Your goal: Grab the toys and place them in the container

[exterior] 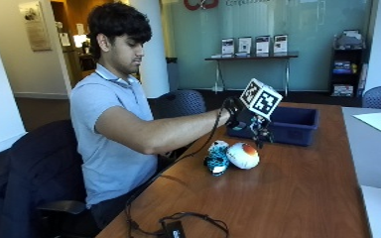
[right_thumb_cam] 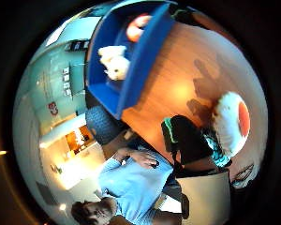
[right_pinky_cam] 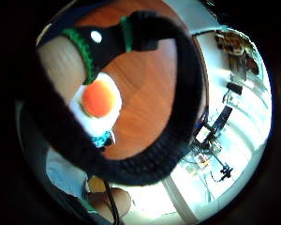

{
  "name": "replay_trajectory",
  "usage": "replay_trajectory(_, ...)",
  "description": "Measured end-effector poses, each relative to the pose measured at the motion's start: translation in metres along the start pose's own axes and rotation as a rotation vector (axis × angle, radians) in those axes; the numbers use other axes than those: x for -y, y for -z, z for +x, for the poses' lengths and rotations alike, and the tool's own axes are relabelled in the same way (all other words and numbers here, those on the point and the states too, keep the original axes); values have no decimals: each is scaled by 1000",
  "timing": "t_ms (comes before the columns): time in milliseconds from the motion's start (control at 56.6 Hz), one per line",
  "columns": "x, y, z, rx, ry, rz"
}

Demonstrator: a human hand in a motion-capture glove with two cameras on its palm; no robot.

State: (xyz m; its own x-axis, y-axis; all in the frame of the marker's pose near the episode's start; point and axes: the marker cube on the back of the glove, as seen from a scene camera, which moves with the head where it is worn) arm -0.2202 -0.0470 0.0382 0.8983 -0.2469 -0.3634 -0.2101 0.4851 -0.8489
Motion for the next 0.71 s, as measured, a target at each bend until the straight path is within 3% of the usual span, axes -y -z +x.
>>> replay_trajectory(212,11,-67,36,42,-71,-147)
replay_trajectory(353,22,-60,41,149,-16,90)
replay_trajectory(706,38,18,14,223,25,313)
